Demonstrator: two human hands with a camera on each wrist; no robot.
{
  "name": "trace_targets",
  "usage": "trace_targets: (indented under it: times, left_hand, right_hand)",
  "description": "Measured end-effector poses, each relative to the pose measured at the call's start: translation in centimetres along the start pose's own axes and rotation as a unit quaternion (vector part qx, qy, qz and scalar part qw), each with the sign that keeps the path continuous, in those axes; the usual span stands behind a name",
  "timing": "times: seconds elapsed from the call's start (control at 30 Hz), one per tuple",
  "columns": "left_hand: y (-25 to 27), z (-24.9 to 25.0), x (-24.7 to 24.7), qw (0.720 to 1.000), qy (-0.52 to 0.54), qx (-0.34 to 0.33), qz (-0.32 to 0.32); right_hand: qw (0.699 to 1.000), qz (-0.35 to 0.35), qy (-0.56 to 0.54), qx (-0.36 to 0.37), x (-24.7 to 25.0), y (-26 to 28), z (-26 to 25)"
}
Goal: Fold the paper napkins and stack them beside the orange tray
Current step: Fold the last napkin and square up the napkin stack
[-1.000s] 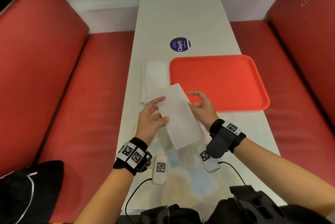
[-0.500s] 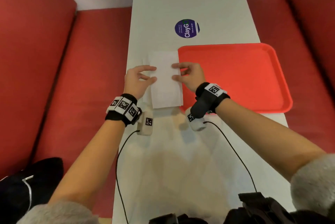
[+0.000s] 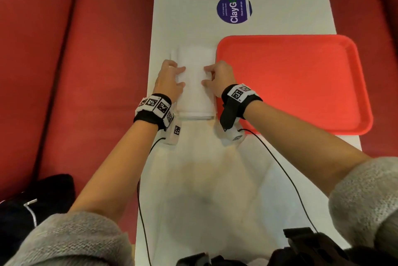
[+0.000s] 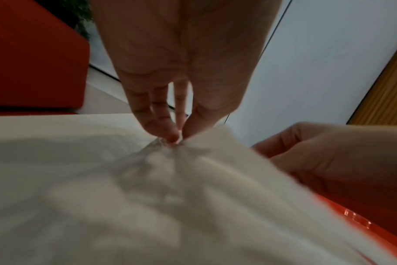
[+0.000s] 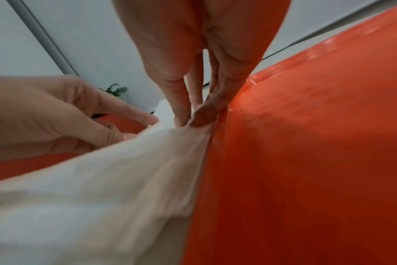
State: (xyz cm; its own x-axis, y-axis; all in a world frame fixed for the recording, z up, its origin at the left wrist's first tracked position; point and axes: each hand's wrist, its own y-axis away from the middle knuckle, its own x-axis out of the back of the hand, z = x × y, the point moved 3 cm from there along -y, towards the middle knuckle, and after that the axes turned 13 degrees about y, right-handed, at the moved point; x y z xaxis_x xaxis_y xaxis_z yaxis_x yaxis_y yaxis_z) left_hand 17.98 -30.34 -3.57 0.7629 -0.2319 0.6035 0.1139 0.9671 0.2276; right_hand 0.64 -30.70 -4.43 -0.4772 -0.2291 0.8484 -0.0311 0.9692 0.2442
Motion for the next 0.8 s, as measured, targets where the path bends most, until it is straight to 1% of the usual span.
trace_targets:
  times: [0.07,0.1,0.13,0.2,0.23,0.27,0.33,0.4,0.47,0.53,0.6,0.67,0.73,0.8]
  left_hand:
    - [0.8,0.7,0.1,1.0,-0.018,0.012,0.011]
    - [1.5,1.4,0.1,0.999,-0.032,0.005,0.028]
    - [2.6,2.4,0.1,0.997,-0.053,-0.013,0.052]
    - [5.4,4.5,-0.8,0.989,-0.084,-0.075,0.093]
    - [7.1,5.4,-1.6,0.986,-0.079,-0.106,0.097]
    - [8.9,6.0,-2.9,0.986,-0.066,-0.132,0.082]
    - [12.7,6.6,-6.3,0.985,-0.036,-0.169,0.017]
    - [16.3,6.7,-10.2,0.982,-0.015,-0.17,-0.075]
    - [20.0,6.9,-14.2,0.972,-0.016,-0.155,-0.175]
    - [23.5,7.1,-17.7,0.957,-0.028,-0.159,-0.24]
    - [26.4,7.6,-20.4,0.944,-0.035,-0.168,-0.281]
    - [28.3,7.9,-22.4,0.936,-0.046,-0.17,-0.306]
    - [29.2,8.1,-23.9,0.931,-0.101,-0.168,-0.309]
    - [29.4,8.3,-24.7,0.922,-0.173,-0.173,-0.299]
  right_hand:
    - [1.0,0.005,-0.003,0.007,1.1,0.9,-0.2]
    - [1.0,0.021,-0.014,0.014,2.0,1.6,-0.1]
    - [0.998,0.045,-0.027,0.022,2.9,2.6,0.1]
    - [0.995,0.089,-0.042,0.029,4.8,5.3,1.3]
    - [0.994,0.1,-0.039,0.028,5.5,6.8,2.3]
    - [0.994,0.101,-0.031,0.025,6.0,8.6,3.5]
    - [0.996,0.087,-0.005,0.011,6.7,12.3,6.2]
    - [0.998,0.064,0.011,-0.013,6.8,16.3,9.0]
    - [0.998,0.038,0.032,-0.033,6.4,20.2,11.9]
    - [0.997,0.017,0.048,-0.051,5.6,23.7,14.8]
    - [0.995,0.009,0.058,-0.084,4.7,26.9,17.6]
    - [0.991,0.005,0.061,-0.119,3.8,29.5,20.0]
    - [0.988,0.004,0.053,-0.143,3.1,31.8,21.8]
    - [0.989,0.009,0.037,-0.144,2.6,33.2,22.9]
